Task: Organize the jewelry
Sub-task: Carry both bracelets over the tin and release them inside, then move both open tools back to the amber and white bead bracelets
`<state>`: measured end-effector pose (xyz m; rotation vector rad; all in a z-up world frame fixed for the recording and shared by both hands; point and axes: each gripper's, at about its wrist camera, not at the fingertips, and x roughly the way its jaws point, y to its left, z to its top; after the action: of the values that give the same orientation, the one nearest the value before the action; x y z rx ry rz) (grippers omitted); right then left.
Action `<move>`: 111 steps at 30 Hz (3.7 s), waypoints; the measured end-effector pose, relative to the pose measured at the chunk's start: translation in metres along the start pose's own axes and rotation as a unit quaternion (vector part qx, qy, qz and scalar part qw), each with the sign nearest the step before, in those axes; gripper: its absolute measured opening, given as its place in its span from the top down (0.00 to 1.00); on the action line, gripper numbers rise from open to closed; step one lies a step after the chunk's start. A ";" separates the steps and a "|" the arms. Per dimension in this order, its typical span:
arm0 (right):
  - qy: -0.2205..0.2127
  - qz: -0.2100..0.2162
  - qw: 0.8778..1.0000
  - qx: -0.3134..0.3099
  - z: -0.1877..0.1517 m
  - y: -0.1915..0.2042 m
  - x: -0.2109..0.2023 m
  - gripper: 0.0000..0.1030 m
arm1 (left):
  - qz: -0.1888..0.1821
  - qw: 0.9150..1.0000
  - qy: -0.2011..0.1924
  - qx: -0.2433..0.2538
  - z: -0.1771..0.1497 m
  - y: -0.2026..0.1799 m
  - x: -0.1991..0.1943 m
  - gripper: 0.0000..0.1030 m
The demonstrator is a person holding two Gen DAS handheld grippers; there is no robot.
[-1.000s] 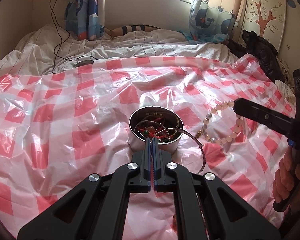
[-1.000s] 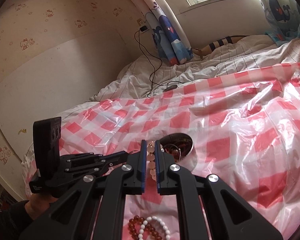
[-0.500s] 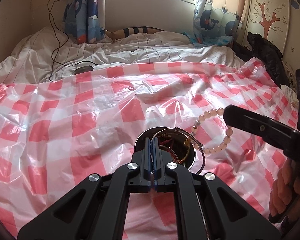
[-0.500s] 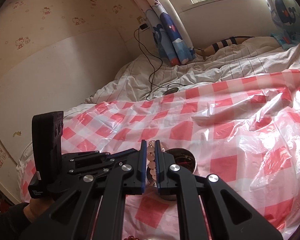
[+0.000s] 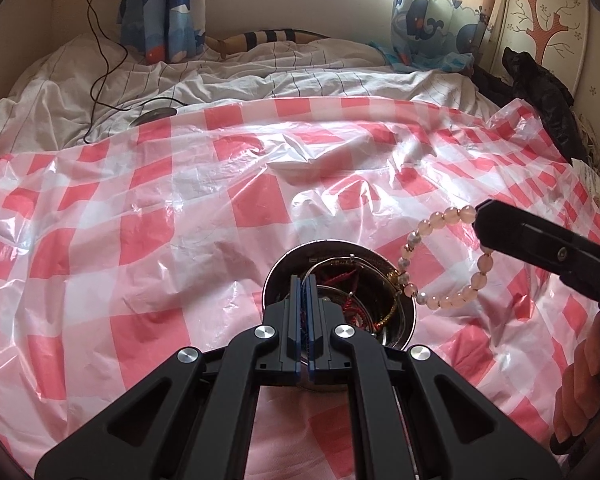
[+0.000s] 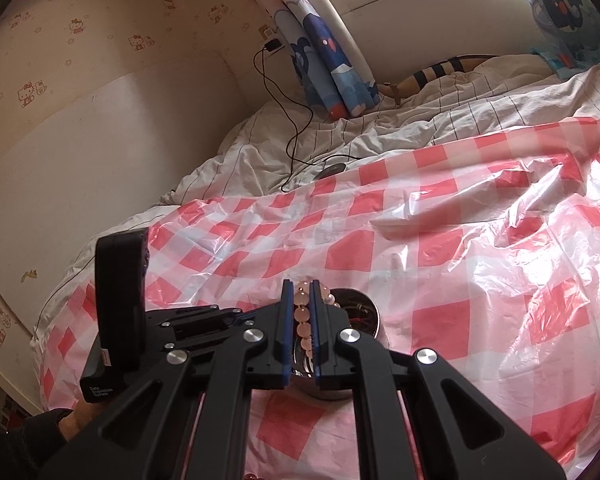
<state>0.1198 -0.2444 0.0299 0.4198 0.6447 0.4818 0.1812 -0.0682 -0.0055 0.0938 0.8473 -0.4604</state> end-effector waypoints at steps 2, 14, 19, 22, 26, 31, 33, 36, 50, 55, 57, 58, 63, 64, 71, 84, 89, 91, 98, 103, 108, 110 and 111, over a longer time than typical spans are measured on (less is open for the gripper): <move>0.000 0.001 1.000 0.000 0.000 0.000 0.001 0.92 | 0.002 1.000 0.006 -0.001 -0.001 0.001 0.004 0.97; 0.013 0.015 1.000 0.003 -0.002 0.003 0.013 0.92 | -0.010 0.999 0.022 -0.022 -0.001 0.009 0.008 0.94; 0.020 0.025 0.999 0.007 -0.003 0.004 0.019 0.92 | -0.006 0.999 0.015 -0.032 0.002 0.013 0.002 0.76; 0.022 0.041 0.999 0.019 -0.003 0.004 0.022 0.92 | 0.001 0.999 -0.008 -0.046 0.008 0.020 -0.012 0.69; 0.048 0.050 0.997 0.042 -0.003 0.000 0.034 0.91 | 0.009 0.997 -0.038 -0.070 0.015 0.033 -0.033 0.62; 0.066 -0.057 0.995 0.041 -0.012 -0.018 0.042 0.63 | 0.015 0.996 -0.044 -0.075 0.016 0.041 -0.043 0.58; 0.052 -0.058 0.996 0.040 -0.009 -0.019 0.032 0.63 | 0.019 0.996 -0.040 -0.076 0.011 0.042 -0.045 0.57; 0.034 -0.067 0.997 0.025 -0.007 -0.011 0.012 0.63 | 0.028 0.997 -0.031 -0.065 -0.001 0.040 -0.049 0.55; 0.059 -0.137 0.988 -0.039 -0.101 0.025 -0.083 0.37 | 0.044 0.999 -0.001 0.001 -0.092 -0.007 -0.099 0.37; 0.059 -0.132 0.988 -0.050 -0.106 0.035 -0.083 0.36 | 0.073 0.997 -0.006 0.030 -0.100 -0.013 -0.105 0.36; 0.064 -0.134 0.987 -0.057 -0.108 0.039 -0.079 0.34 | 0.078 0.996 -0.011 0.045 -0.104 -0.017 -0.111 0.36; 0.069 -0.136 0.986 -0.062 -0.109 0.041 -0.076 0.33 | 0.079 0.996 -0.013 0.049 -0.105 -0.018 -0.112 0.34; 0.085 -0.140 0.984 -0.065 -0.114 0.039 -0.064 0.33 | 0.098 0.993 -0.011 0.060 -0.107 -0.010 -0.113 0.31; 0.088 -0.141 0.984 -0.066 -0.115 0.038 -0.062 0.33 | 0.099 0.993 -0.012 0.060 -0.106 -0.009 -0.113 0.31; 0.100 -0.139 0.983 -0.072 -0.118 0.039 -0.056 0.30 | 0.106 0.990 -0.025 0.085 -0.103 -0.022 -0.115 0.26; 0.101 -0.137 0.983 -0.069 -0.118 0.038 -0.058 0.29 | 0.114 0.988 -0.023 0.103 -0.105 -0.030 -0.111 0.24; 0.105 -0.137 0.982 -0.072 -0.119 0.036 -0.058 0.29 | 0.114 0.988 -0.023 0.103 -0.105 -0.031 -0.111 0.23; 0.106 -0.137 0.982 -0.074 -0.119 0.036 -0.059 0.29 | 0.114 0.988 -0.023 0.106 -0.105 -0.031 -0.110 0.22; 0.119 -0.138 0.980 -0.080 -0.123 0.034 -0.054 0.29 | 0.115 0.987 -0.024 0.110 -0.103 -0.032 -0.107 0.21; 0.124 -0.146 0.977 -0.092 -0.125 0.036 -0.050 0.29 | 0.116 0.987 -0.024 0.110 -0.103 -0.033 -0.107 0.20; 0.129 -0.155 0.974 -0.101 -0.127 0.036 -0.046 0.29 | 0.118 0.986 -0.024 0.112 -0.103 -0.033 -0.107 0.19; 0.129 -0.156 0.974 -0.103 -0.127 0.036 -0.045 0.29 | 0.122 0.986 -0.026 0.115 -0.103 -0.033 -0.107 0.19; 0.129 -0.155 0.974 -0.103 -0.127 0.036 -0.045 0.29 | 0.122 0.985 -0.026 0.116 -0.102 -0.032 -0.106 0.19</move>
<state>-0.0052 -0.2114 -0.0226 0.0552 0.8855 0.3012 0.0353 -0.0322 0.0085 0.3953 0.7180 -0.3272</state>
